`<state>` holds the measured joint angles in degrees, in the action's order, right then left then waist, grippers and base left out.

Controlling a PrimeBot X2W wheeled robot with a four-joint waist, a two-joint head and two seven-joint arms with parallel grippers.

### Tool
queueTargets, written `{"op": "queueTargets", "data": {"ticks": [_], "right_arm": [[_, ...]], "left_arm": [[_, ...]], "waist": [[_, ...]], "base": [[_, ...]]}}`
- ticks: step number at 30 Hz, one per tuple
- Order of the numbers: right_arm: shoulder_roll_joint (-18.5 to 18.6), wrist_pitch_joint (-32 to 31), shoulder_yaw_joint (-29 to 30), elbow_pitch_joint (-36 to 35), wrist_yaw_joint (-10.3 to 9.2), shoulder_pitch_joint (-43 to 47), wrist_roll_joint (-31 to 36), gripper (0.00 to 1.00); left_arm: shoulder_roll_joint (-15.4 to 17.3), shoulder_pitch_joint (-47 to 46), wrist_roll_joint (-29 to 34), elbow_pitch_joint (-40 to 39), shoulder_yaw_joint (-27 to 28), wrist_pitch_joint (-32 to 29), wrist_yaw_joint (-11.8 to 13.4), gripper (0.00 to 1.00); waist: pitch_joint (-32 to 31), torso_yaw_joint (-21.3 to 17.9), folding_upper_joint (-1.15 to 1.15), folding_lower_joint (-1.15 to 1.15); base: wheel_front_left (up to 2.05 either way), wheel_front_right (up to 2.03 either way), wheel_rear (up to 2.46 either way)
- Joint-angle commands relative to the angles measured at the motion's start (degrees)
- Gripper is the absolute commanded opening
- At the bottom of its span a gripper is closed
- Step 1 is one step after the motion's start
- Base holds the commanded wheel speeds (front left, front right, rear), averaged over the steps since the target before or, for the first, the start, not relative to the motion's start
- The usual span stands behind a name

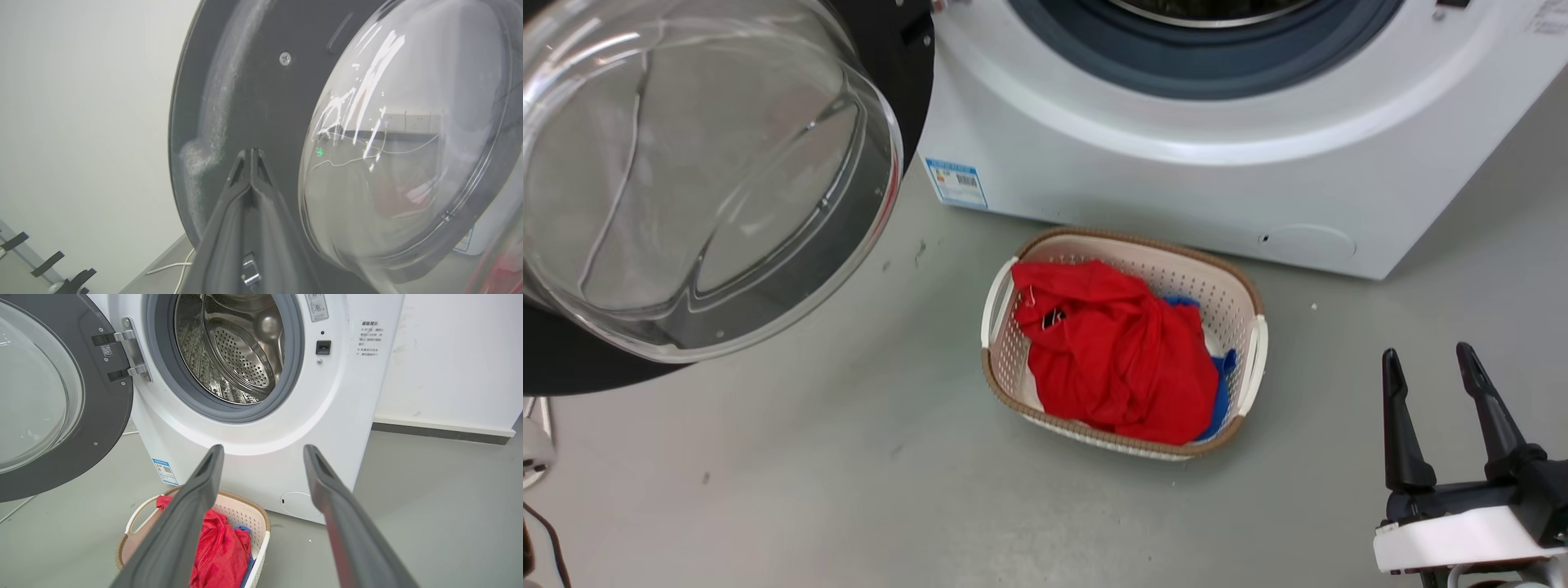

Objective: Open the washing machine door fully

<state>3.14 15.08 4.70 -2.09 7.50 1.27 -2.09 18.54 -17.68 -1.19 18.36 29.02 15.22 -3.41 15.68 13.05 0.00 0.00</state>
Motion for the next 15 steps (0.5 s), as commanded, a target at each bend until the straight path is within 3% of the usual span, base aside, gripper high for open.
{"op": "queueTargets", "data": {"ticks": [1,8,15], "right_arm": [[-0.25,0.12,0.06,0.15,0.00,0.59,-0.54,1.00],[-0.31,0.12,0.19,-0.54,0.00,1.71,-2.43,1.00],[-0.30,0.12,1.64,-3.76,0.00,3.18,-3.12,1.00]], "left_arm": [[-0.59,1.21,0.31,-1.38,-0.20,-0.13,-0.14,0.00],[-2.30,4.38,1.75,-10.28,-3.28,-0.13,-0.92,0.00],[-5.84,9.55,4.80,-20.75,-10.41,-0.13,-0.15,0.00]], "waist": [[-1.94,-0.12,0.00,0.00],[-6.35,-0.58,0.00,0.00],[-9.86,-1.60,0.00,0.00]], "base": [[0.00,0.00,0.00],[0.00,0.00,0.00],[0.00,0.00,0.00]]}}
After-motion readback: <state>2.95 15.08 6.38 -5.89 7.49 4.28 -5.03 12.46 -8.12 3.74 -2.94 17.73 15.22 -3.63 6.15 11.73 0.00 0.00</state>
